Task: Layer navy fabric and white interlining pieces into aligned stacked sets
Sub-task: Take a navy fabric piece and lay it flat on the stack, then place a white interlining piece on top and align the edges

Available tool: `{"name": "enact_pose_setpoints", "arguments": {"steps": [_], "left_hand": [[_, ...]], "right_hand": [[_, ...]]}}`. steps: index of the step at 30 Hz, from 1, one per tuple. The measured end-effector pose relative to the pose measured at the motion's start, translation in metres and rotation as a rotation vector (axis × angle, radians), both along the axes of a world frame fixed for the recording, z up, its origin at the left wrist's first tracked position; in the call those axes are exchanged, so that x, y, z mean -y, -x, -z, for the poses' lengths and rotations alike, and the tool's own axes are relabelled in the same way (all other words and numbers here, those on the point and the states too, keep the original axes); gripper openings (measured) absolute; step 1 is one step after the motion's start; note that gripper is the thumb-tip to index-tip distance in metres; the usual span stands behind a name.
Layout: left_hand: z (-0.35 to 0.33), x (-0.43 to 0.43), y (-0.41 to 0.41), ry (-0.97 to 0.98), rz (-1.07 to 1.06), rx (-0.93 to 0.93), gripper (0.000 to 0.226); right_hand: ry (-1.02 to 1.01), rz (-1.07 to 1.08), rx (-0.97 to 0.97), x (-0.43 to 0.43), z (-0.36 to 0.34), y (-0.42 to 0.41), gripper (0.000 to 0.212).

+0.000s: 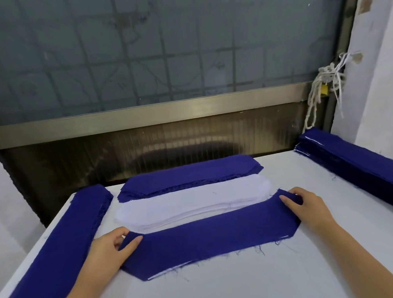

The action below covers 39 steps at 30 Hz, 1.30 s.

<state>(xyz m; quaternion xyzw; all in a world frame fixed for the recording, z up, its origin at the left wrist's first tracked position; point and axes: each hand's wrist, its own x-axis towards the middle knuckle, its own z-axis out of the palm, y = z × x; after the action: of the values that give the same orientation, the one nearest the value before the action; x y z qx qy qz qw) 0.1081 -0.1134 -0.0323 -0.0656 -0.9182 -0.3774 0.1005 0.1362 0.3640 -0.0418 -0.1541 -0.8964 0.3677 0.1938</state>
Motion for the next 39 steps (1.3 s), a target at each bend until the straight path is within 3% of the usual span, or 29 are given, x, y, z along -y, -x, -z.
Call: {"name": "enact_pose_setpoints", "arguments": {"steps": [4,11,17,26,31,36,39], "left_hand": [[-0.0007,0.0015,0.0007,0.055,-0.052,-0.023,0.036],[-0.0045,0.0023,0.0012,0.053,-0.071,0.074,0.031],[-0.0075,0.0021,-0.0023,0.078,-0.042,0.082,0.012],[-0.0048,0.0034,-0.0021,0.076,-0.054,0.059,0.023],[-0.0046,0.0024,-0.0018,0.098,-0.087,0.037,0.033],[-0.0016,0.0005,-0.0001,0.089,-0.073,-0.011,0.043],[-0.0021,0.0001,0.0011,0.114,-0.128,-0.034,0.038]], "right_hand": [[0.029,0.002,-0.013,-0.0015,0.0015,0.0008,0.011],[0.143,-0.079,-0.103,-0.0011,-0.0065,-0.0065,0.030],[-0.042,-0.104,0.052,0.0007,-0.0030,-0.0045,0.037],[-0.071,-0.048,0.024,-0.0020,0.0015,0.0001,0.036],[-0.249,-0.034,0.013,0.0007,0.0002,0.0009,0.034],[-0.593,-0.017,-0.068,0.0070,0.0012,0.0011,0.027],[-0.684,-0.021,-0.035,0.0076,-0.0004,0.0008,0.026]]}}
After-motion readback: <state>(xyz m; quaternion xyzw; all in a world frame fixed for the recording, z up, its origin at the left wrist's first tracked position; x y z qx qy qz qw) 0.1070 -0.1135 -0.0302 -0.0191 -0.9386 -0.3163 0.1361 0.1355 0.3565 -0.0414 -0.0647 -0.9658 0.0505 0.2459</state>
